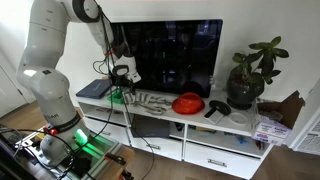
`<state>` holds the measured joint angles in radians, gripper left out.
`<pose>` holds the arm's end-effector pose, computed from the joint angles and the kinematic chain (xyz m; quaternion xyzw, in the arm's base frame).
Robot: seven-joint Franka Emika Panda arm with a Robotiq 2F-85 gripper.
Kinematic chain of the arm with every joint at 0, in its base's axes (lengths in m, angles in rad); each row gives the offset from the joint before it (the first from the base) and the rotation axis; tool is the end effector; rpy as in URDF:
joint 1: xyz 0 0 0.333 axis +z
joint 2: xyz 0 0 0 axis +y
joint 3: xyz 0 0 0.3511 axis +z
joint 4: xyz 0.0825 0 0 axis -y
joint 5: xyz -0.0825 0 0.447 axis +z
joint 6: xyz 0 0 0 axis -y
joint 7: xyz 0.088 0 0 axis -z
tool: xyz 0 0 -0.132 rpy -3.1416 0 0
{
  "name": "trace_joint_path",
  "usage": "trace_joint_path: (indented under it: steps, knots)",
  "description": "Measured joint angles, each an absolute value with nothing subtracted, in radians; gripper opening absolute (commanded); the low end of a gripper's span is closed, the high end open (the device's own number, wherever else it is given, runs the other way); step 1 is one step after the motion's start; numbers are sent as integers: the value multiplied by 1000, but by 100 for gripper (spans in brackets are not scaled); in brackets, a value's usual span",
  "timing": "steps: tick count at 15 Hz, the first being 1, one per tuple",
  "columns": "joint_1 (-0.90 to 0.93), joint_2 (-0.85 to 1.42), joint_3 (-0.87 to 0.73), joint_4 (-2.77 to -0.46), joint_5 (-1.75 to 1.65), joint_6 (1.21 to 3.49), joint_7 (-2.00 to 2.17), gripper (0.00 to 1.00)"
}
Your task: Place the striped cloth over the hat
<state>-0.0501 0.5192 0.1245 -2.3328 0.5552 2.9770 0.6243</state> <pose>0.5479 0.0137 0.0695 -0.8442 0.5254 -0.0196 0.1043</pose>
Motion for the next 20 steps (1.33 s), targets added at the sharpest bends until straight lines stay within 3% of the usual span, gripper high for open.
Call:
trace_joint_path:
  steps: [14,20]
  knots:
    - [-2,424,61,-2356,534,2930,607,0]
    - [81,226,-133,-2386,269,2934,619,0]
